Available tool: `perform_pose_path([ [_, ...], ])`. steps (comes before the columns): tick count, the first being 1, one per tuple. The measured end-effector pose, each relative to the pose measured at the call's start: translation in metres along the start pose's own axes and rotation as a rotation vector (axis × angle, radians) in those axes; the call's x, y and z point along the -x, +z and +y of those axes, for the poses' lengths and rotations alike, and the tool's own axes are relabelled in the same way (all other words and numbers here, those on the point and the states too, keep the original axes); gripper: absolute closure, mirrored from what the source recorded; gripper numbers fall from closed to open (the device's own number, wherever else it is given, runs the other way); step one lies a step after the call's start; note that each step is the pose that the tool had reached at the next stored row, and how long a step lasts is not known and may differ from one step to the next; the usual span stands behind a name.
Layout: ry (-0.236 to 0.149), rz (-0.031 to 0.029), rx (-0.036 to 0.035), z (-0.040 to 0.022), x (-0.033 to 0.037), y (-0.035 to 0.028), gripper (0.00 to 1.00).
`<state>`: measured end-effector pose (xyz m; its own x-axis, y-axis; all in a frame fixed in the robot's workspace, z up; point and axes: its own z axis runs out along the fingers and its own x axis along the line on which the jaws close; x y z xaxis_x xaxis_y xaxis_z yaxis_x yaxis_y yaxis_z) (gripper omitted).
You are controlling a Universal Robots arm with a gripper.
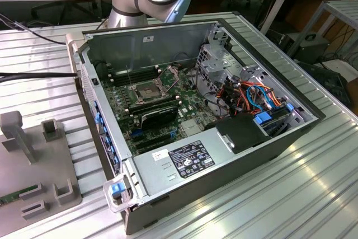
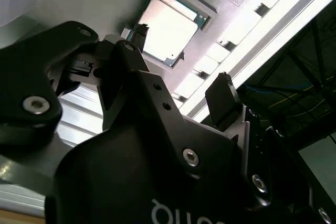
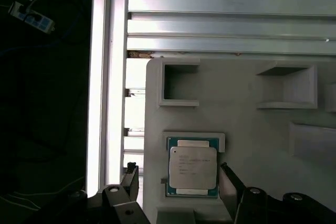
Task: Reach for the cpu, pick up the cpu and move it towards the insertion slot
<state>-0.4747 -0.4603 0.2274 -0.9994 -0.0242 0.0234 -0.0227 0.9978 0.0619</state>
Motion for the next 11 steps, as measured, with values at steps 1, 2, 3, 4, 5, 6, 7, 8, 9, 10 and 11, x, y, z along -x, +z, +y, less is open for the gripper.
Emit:
perform_pose_path([
  [1, 0.000, 0.0000, 0.0000, -0.0001, 0.0008, 0.0000, 0.28],
  [2, 0.000, -0.0001, 0.0000, -0.0001, 0.0015, 0.0001, 0.28],
  [3, 0.000, 0.0000, 0.0000, -0.0001, 0.0025, 0.0002, 0.28],
  [4, 0.000, 0.0000, -0.0001, -0.0001, 0.0035, 0.0003, 0.28],
  [5, 0.000, -0.0001, 0.0000, -0.0002, 0.0045, 0.0006, 0.28],
  [6, 0.000, -0.0002, 0.0001, -0.0001, 0.0049, 0.0010, 0.28],
  [7, 0.000, -0.0001, 0.0000, -0.0002, 0.0053, 0.0015, 0.28],
  [8, 0.000, -0.0001, 0.0000, -0.0003, 0.0058, 0.0019, 0.28],
  [9, 0.000, 0.0000, -0.0001, -0.0004, 0.0062, 0.0026, 0.28],
  [10, 0.000, 0.0001, -0.0001, -0.0005, 0.0065, 0.0033, 0.28],
  [11, 0.000, 0.0003, -0.0002, -0.0009, 0.0072, 0.0042, 0.28],
])
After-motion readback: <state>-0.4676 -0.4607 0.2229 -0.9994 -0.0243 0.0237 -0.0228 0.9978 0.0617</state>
